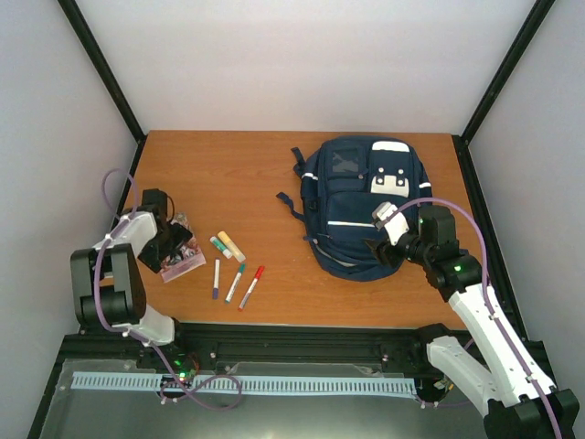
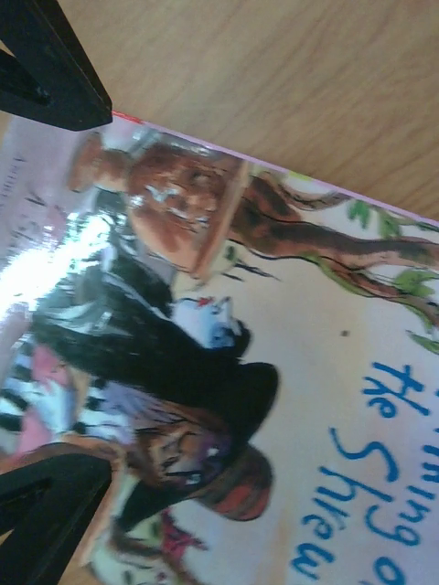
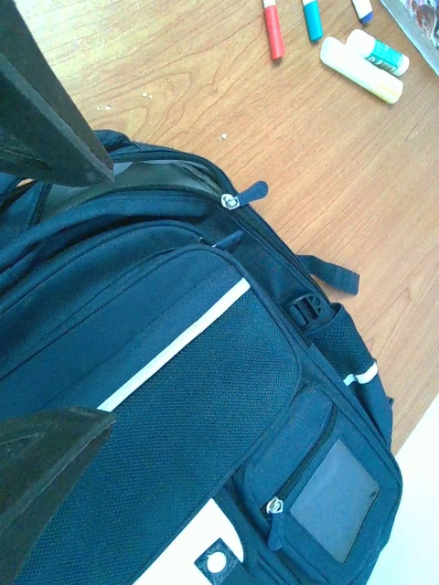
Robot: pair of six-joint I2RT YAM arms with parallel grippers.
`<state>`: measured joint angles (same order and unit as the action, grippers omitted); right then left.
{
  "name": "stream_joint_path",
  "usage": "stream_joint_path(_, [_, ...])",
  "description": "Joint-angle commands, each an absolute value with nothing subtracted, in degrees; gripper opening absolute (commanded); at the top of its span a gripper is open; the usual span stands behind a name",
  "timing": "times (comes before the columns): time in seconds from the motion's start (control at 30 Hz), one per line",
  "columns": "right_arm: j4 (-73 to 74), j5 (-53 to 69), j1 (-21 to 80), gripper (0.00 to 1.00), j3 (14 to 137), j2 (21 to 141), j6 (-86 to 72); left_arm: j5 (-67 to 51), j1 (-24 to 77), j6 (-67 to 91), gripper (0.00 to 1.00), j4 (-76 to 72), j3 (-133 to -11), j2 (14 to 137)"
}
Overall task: Pack the student bag
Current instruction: Move the book to the center of the board.
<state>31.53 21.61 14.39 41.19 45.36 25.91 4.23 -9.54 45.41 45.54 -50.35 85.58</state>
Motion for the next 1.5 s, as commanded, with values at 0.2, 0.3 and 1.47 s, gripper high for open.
stream_joint_path(0.2, [32.1, 22.9, 14.0, 0.67, 42.3, 44.5, 26.5, 4.5, -11.3, 47.3, 0.97, 37.0, -55.9, 98.8])
stream_joint_path(0.3, [32.2, 23.0, 14.0, 0.67, 42.3, 44.3, 26.5, 0.2, -11.3, 47.5, 0.93, 35.8, -57.9, 103.0])
stream_joint_path(1.47, [32.5, 23.1, 12.0, 0.67, 42.2, 45.4, 26.5, -4.6, 8.4, 36.0, 0.80, 48.7, -90.3, 125.6])
